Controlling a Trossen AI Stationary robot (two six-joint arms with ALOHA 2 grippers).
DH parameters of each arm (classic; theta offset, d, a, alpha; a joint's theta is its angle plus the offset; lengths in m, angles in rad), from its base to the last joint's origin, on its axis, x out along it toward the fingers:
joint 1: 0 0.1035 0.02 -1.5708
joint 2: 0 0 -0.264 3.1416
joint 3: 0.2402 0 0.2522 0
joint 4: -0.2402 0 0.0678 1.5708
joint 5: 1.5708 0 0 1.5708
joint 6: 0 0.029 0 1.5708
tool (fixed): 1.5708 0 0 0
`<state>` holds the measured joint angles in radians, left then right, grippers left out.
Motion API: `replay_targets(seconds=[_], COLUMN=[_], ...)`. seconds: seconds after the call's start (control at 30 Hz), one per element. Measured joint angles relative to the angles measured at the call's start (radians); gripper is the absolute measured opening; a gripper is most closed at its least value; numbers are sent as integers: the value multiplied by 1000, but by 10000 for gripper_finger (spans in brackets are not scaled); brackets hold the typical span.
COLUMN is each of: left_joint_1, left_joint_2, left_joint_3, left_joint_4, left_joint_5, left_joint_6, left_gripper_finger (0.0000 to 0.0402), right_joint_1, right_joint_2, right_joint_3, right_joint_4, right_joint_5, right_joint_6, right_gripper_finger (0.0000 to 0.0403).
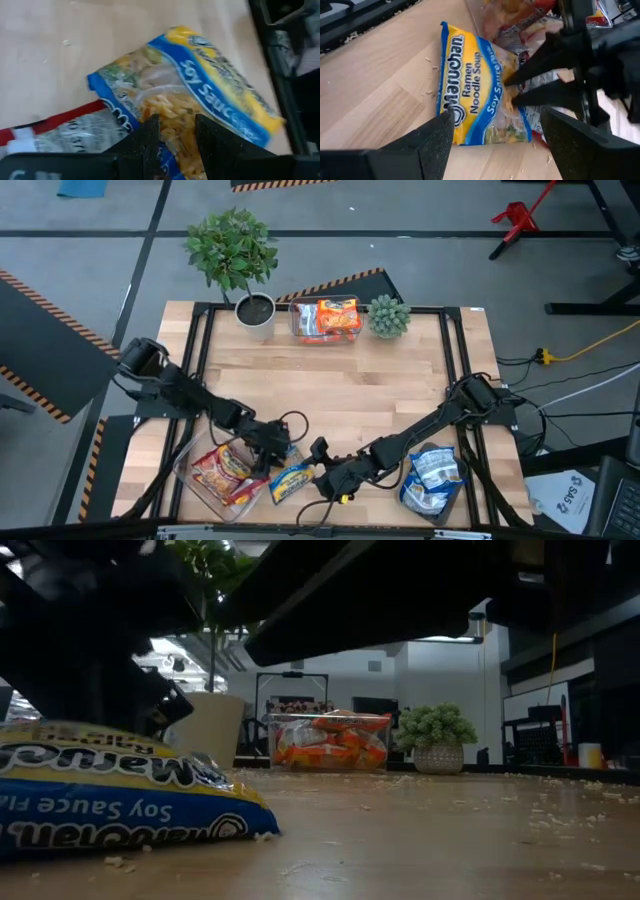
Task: Sort Maruchan noodles
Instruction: Put the blue noodle pack into the black bin
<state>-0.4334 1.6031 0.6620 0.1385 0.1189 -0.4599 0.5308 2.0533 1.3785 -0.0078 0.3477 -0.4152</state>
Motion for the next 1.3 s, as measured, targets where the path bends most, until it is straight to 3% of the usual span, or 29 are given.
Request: replay_targets(seconds=[0.23,0.43,0.7,0.87,1.13,1.3], left_joint_1=[96,158,160,160,160,160], left_joint_2=[42,42,42,42,42,43], left_joint_3=[16,16,16,16,15,15], left_joint_4=[-18,-25,-38,-39,-33,-26], left_joint_5=[-2,57,56,57,60,86], left_joint_6=[-50,-61,-62,-80,-82,-86], left_gripper_finger=[121,121,121,121,121,121], right_joint_1=[6,6,-2,-9,-45,-44], right_joint_2=[0,6,98,145,199,204], right_joint_3=[0,0,1,27,39,47], right_joint_4=[-12,-21,9,17,57,42], right_joint_5=[-22,40,72,150,154,192], right_joint_6=[0,-34,-37,-38,-10,14], right_gripper_finger=[282,282,282,282,281,244])
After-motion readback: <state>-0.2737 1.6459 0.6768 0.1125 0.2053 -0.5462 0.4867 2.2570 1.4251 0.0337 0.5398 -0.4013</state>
